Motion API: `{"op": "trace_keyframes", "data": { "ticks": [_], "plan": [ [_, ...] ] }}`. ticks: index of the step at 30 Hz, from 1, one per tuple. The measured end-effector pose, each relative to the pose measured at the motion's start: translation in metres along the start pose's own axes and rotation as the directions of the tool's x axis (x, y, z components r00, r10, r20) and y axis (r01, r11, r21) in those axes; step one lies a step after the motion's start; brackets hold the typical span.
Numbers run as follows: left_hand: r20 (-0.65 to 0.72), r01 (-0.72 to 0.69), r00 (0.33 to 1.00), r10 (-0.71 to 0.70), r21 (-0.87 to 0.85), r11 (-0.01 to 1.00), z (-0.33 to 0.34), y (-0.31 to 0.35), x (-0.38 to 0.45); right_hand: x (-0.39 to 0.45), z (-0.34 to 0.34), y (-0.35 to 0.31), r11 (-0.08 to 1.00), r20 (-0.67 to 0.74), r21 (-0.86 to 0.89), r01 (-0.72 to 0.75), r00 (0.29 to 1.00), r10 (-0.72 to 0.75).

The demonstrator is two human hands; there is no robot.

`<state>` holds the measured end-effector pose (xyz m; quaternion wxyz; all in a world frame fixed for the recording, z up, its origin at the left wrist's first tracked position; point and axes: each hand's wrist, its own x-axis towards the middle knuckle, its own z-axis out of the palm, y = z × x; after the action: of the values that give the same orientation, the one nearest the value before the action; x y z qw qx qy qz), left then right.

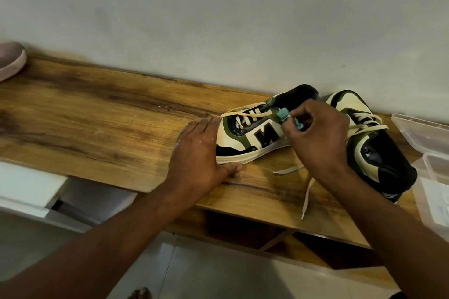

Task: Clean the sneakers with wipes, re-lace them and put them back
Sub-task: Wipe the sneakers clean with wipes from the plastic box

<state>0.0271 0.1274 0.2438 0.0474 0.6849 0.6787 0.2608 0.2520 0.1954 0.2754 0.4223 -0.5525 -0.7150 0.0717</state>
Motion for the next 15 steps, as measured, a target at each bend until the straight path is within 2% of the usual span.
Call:
{"op": "trace_keyframes", "data": {
  "ticks": [2, 7, 9, 13, 15],
  "plan": [
    [-0.001, 0.013, 1.000, -0.013, 0.000, 1.000, 0.000, 0.002, 0.000, -0.007, 0.006, -0.009, 1.000, 0.053, 0.024, -0.008, 0.999, 0.006],
    [-0.031, -0.006, 1.000, 0.005, -0.036, 0.999, 0.001, -0.001, 0.000, -0.035, 0.032, -0.043, 0.975, 0.249, 0.084, 0.205, 0.943, -0.220],
    [-0.032, -0.002, 0.999, 0.000, -0.044, 0.999, 0.000, -0.002, 0.000, -0.022, 0.027, -0.037, 0.983, 0.233, 0.064, 0.173, 0.955, -0.183],
    [-0.038, -0.010, 0.999, 0.008, -0.062, 0.998, 0.001, 0.001, 0.000, 0.006, 0.011, -0.022, 0.999, 0.084, 0.016, -0.029, 0.996, 0.027],
    [-0.039, -0.001, 0.999, -0.001, -0.062, 0.998, 0.002, 0.001, 0.001, 0.001, 0.017, -0.029, 1.000, 0.100, 0.003, -0.031, 0.995, 0.031]
  ]
}}
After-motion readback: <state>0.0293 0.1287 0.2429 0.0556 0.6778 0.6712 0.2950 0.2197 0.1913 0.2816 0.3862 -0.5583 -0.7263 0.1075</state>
